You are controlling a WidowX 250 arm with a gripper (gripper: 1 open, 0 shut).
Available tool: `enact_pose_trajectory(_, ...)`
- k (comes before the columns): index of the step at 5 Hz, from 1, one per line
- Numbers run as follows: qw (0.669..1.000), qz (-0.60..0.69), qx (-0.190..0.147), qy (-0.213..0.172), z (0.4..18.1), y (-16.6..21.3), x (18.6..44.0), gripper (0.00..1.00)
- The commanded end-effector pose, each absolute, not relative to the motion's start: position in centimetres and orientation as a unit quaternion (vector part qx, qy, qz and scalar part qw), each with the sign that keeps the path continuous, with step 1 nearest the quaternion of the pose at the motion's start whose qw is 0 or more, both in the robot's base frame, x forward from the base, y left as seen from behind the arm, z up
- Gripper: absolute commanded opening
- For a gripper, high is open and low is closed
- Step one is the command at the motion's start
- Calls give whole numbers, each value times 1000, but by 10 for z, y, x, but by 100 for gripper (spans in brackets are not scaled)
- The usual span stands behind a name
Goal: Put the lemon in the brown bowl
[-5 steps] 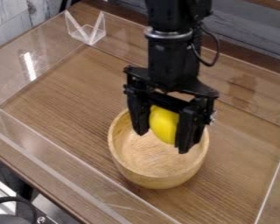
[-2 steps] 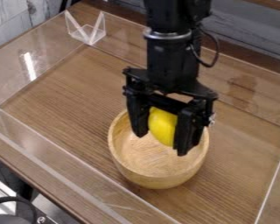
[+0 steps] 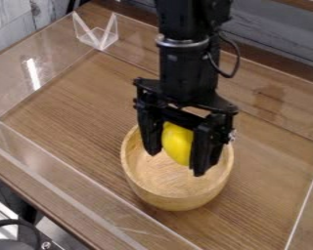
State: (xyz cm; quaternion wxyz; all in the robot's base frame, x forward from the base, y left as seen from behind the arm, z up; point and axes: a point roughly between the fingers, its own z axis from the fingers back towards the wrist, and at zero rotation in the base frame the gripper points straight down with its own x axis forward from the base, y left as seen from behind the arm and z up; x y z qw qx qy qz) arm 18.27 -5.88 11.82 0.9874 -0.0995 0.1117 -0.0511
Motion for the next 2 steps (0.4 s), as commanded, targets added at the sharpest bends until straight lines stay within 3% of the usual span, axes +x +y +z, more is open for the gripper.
enact_pose_trajectory(1, 989, -59, -103, 86, 128, -56, 185, 100)
enact_pose_trajectory(2, 989, -62, -104, 86, 127, -55, 184, 0)
